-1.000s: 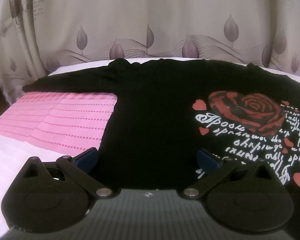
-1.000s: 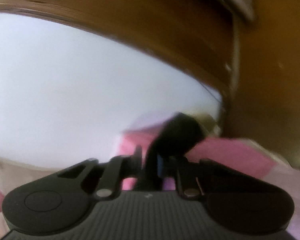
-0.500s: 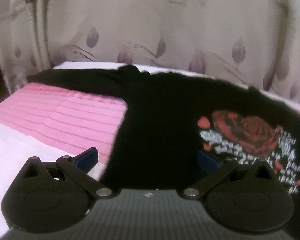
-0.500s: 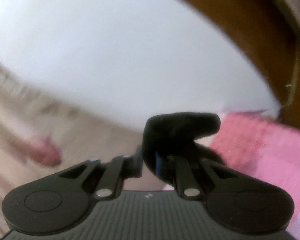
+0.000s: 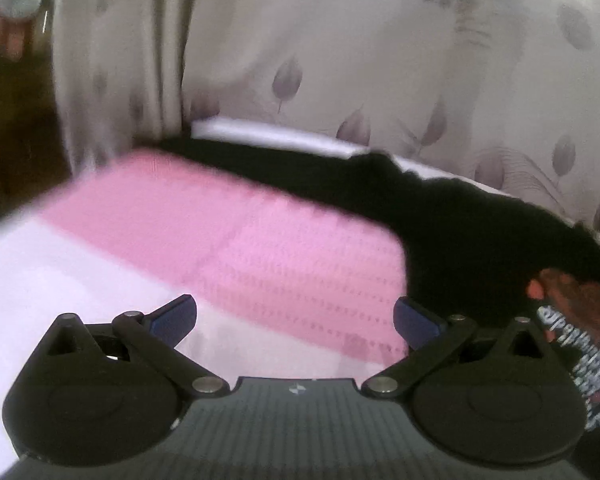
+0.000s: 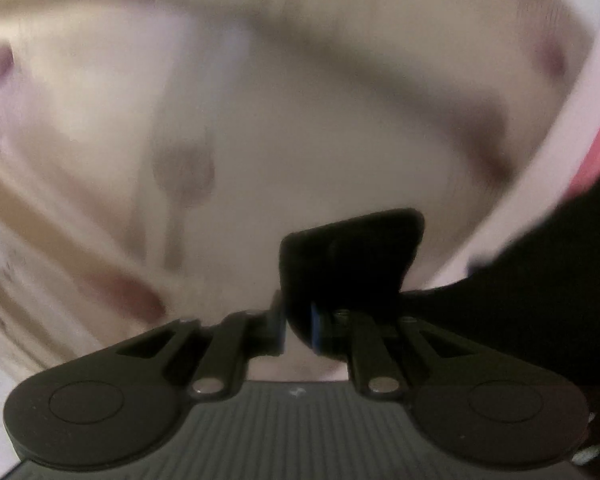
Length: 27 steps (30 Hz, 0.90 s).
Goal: Fold small clothes
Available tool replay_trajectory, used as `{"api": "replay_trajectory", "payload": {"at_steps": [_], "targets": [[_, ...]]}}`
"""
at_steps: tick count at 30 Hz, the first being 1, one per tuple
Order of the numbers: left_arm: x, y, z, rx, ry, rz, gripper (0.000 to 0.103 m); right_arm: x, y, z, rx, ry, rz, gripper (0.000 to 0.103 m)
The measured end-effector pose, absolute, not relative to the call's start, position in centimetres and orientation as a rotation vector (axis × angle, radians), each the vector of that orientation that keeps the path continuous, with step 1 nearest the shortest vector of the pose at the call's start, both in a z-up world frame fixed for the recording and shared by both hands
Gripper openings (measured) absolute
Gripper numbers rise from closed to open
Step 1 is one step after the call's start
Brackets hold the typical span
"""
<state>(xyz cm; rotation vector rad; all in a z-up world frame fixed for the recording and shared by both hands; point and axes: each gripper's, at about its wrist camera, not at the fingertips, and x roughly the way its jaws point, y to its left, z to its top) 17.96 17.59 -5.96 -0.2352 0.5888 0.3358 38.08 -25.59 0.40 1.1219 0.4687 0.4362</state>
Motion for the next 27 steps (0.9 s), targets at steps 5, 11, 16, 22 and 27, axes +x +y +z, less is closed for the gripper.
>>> {"api": "replay_trajectory", "payload": {"at_steps": [5,11,16,22,27], "targets": [[17.1,20.2,-6.4,-0.401,0.56,0.339,0.103,38.7,-17.7,-3.5,1.017,0.595,0.459,0.012],[17.0,19.6,-6.1,-0.374,0.561,0.333,0.103,38.4,-12.4,-6.0,0.875,0.668,0.449,0.012],[17.1,20.0,-6.3,-0.391,0.553,0.336,0.103,38.6,-7.5,-5.7,0.608,0.705,0.484,0.015],[17.0,20.2,-6.5,-0.393,0.55,0.349,0.103,37.0,-4.6,-4.6,0.434,0.681,0.687,0.07],[17.1,20.0,-6.4,-0.379,0.559,0.355,0.103,32.9,-7.2,-3.6,0.395,0.582,0.729,0.076]]}}
